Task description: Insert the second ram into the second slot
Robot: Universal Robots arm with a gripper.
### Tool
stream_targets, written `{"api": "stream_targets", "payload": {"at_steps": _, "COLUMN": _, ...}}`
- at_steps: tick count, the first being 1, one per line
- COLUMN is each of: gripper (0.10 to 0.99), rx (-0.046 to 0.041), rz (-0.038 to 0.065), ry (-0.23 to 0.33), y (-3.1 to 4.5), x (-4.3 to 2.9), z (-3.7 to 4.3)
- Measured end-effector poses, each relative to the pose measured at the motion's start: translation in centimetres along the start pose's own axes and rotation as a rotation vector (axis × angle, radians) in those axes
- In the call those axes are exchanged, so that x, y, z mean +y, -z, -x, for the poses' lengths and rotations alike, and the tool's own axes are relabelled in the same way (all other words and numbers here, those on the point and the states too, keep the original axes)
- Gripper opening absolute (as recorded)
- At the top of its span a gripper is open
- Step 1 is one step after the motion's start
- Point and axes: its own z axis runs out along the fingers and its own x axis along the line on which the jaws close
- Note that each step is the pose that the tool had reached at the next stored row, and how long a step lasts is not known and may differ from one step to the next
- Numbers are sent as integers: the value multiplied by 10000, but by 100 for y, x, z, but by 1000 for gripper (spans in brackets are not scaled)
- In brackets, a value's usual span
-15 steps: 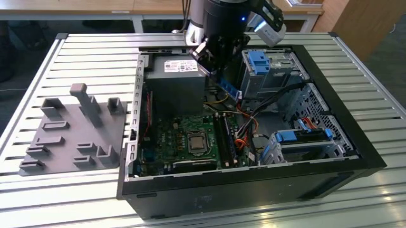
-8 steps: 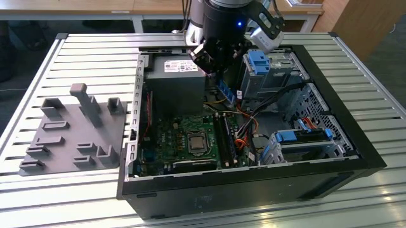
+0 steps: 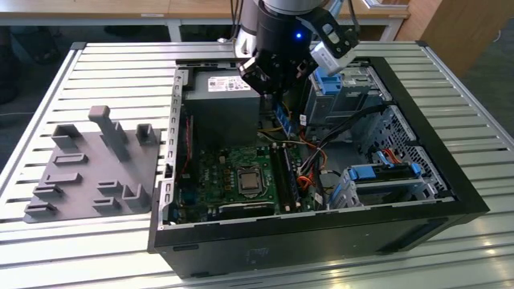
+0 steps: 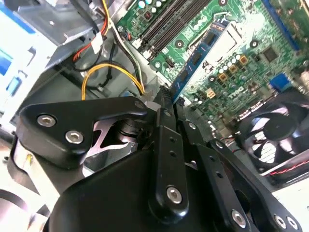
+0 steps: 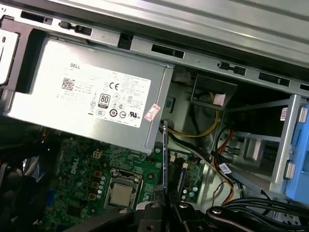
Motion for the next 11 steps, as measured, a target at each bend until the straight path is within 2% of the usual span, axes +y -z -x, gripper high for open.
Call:
{"api": "stream_targets", "payload": {"at_steps": 5, "gripper": 141, "rx": -15, "rz": -3, "ry": -378, "y": -6, "x": -16, "z": 0}}
{"api": "stream_targets", "payload": {"at_steps": 11, "gripper": 141, "rx": -14, "rz": -5, "ry": -445, "y": -4, "x": -143, "z": -28}}
